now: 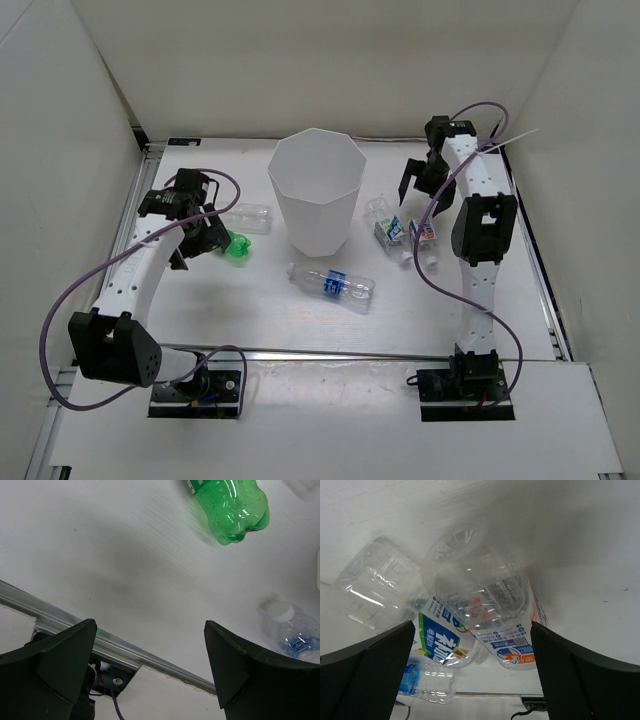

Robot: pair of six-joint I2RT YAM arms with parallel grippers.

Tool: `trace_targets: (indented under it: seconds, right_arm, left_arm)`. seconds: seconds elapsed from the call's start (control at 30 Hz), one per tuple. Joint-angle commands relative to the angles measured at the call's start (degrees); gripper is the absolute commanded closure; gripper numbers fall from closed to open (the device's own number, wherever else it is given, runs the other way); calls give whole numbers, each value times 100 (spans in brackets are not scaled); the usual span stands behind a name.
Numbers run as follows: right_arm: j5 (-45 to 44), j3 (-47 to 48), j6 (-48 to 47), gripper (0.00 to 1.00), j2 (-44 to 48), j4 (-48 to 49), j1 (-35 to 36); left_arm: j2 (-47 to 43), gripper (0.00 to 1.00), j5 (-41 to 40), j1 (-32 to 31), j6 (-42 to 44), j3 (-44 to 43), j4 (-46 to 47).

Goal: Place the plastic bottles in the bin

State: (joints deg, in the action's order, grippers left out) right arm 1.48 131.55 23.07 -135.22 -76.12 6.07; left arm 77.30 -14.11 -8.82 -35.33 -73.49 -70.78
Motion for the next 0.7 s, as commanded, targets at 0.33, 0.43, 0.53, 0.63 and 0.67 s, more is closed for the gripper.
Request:
trace_targets:
  seconds: [0.33,0.43,0.53,0.63,0.67]
  right_arm:
    - [-376,152,-75,0,-374,-131,44]
    - [-438,152,39,1,-488,-184,44]
    - [-438,38,40,5,-541,-184,44]
    - [-438,38,40,17,-593,-184,44]
    - [-438,38,40,24,-593,-115,44]
  left_arm:
    - [-31,0,40,-23,-53,-130,-172]
    - [-30,0,-21,-23,-53,-183,-234]
    - [-30,0,-74,-23,-53,-236,-286]
    - [-30,0,-74,-23,-53,-297,-339]
    - [-30,0,-74,-23,-53,-297,-340]
